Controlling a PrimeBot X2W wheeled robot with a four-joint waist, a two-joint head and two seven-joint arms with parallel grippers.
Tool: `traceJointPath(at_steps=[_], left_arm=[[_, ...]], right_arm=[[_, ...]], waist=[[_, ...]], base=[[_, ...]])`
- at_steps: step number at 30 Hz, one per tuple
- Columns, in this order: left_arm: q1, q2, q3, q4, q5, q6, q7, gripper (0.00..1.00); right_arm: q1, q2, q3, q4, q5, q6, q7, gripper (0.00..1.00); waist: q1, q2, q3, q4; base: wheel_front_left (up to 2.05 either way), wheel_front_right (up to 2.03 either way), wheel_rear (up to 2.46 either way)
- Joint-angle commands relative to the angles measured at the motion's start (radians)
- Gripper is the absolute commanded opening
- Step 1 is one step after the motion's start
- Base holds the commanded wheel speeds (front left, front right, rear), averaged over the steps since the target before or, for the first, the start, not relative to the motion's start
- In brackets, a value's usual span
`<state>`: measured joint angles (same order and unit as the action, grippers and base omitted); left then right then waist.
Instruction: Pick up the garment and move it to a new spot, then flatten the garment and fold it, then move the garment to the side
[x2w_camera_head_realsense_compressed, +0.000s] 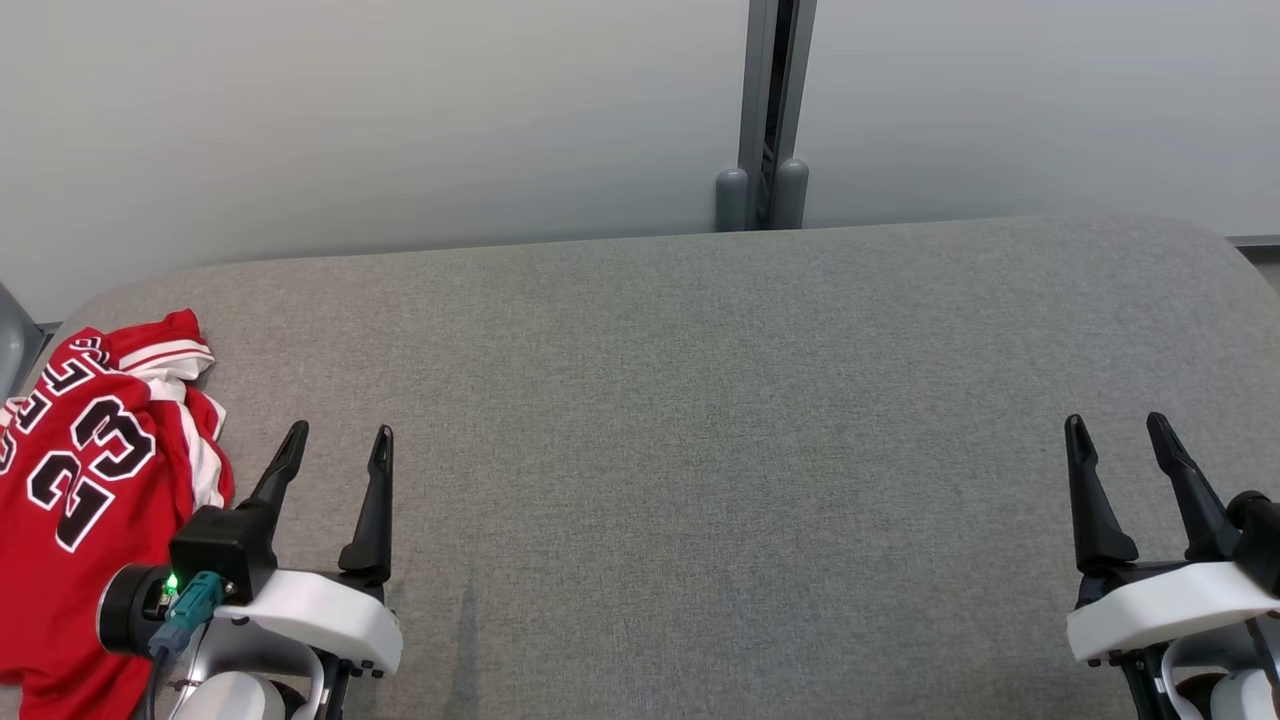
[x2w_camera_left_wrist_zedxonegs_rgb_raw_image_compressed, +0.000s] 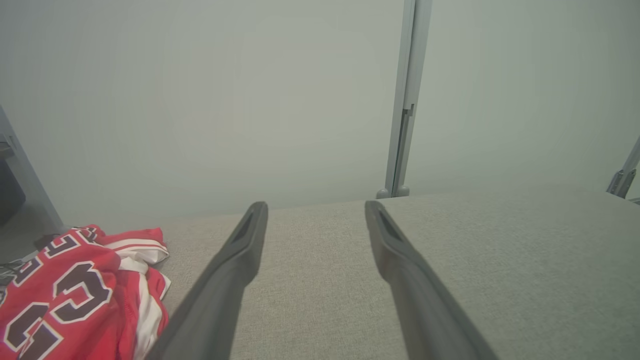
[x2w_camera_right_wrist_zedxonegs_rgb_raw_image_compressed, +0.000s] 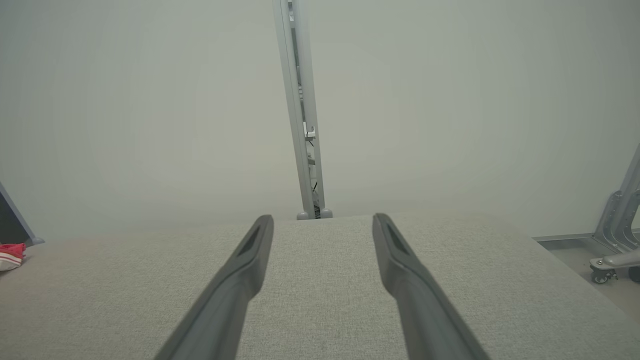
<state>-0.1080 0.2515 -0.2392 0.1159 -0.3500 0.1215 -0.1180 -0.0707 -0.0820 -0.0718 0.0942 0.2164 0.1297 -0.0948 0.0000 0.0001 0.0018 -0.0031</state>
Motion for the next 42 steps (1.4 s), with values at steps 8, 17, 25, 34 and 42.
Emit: traceJointPath(at_steps=[8,17,25,34,42], left_arm=[[-0.012,0.006,0.012,-0.009,0.033,0.019,0.020,1.00],[-0.009,0.011,0.011,-0.005,0.027,0.021,0.039,1.00],[-0.017,0.009,0.008,0.007,0.017,0.021,0.034,1.00],[-0.028,0.005,0.000,0.013,0.003,0.013,0.020,1.00],[-0.041,0.006,0.003,0.022,-0.003,0.020,0.012,1.00]], right_arm=[[0.013,0.008,-0.005,-0.011,-0.036,0.002,0.001,1.00],[0.018,0.016,-0.010,-0.019,-0.049,0.002,0.015,1.00],[0.016,0.020,-0.018,-0.018,-0.045,0.002,0.023,1.00],[0.023,0.024,-0.027,-0.032,-0.055,0.002,0.027,1.00],[0.022,0.027,-0.005,-0.050,-0.051,0.002,0.022,1.00]], waist=[[0.0000,-0.0001,-0.004,0.000],[0.0000,-0.0001,-0.006,-0.002],[0.0000,-0.0001,-0.006,-0.003],[0.0000,-0.0001,-0.007,0.043],[0.0000,-0.0001,-0.008,0.166]], base=[[0.00,0.00,0.00],[0.00,0.00,0.00],[0.00,0.00,0.00],[0.00,0.00,0.00],[0.00,0.00,0.00]])
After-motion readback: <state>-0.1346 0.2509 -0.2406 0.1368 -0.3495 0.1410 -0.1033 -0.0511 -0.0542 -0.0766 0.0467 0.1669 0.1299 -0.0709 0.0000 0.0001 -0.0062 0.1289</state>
